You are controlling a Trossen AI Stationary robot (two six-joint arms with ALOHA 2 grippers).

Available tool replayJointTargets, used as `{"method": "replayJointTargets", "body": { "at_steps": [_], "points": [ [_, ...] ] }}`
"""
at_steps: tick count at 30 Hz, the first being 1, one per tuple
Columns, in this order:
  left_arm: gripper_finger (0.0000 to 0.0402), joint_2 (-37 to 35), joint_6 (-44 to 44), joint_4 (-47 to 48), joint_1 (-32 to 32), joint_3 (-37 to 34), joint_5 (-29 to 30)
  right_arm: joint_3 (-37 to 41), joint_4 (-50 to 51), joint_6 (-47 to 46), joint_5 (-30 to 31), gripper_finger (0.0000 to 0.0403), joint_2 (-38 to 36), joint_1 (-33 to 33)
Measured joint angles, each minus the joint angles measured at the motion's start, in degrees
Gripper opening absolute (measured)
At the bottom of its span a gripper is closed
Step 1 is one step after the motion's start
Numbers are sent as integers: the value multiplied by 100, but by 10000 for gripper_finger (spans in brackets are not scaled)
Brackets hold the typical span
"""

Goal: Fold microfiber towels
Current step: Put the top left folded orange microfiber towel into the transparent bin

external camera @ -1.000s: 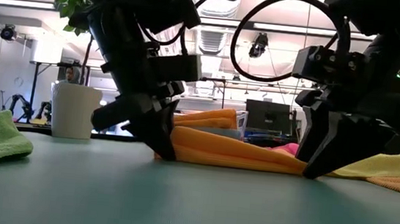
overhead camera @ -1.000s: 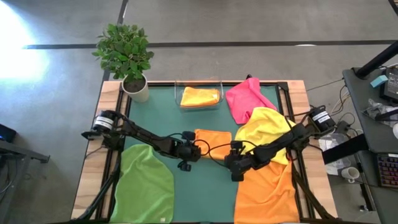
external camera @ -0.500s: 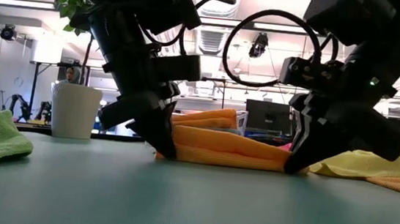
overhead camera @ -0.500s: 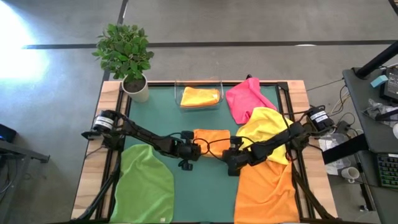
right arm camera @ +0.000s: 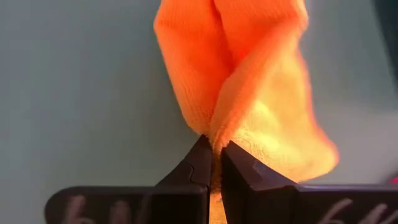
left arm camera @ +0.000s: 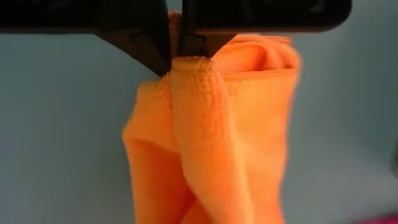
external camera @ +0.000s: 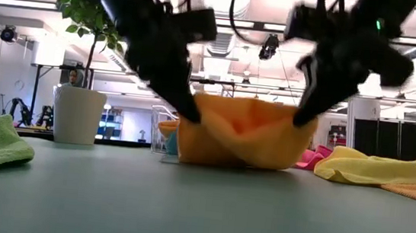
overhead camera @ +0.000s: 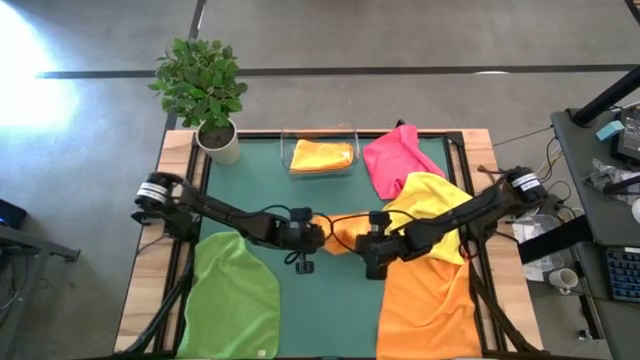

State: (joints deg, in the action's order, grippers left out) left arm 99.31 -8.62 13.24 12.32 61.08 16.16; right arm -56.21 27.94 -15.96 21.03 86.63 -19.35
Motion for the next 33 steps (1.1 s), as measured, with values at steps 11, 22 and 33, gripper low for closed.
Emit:
{"method": "replayJointTargets", "body": {
  "at_steps": [11,22,33],
  "points": [
    [1,-1032,86,613,-37,9,809,-1245,1446,108,762,9,-240,85],
    [1,-1856,1063,887,-175,450,1925,-2165,1423,1018,1239,9,-288,661],
    [1,-1849,2164,1180,-914,1118,2691,-2954,1099,2232,1362,9,-356,1640]
  ]
}}
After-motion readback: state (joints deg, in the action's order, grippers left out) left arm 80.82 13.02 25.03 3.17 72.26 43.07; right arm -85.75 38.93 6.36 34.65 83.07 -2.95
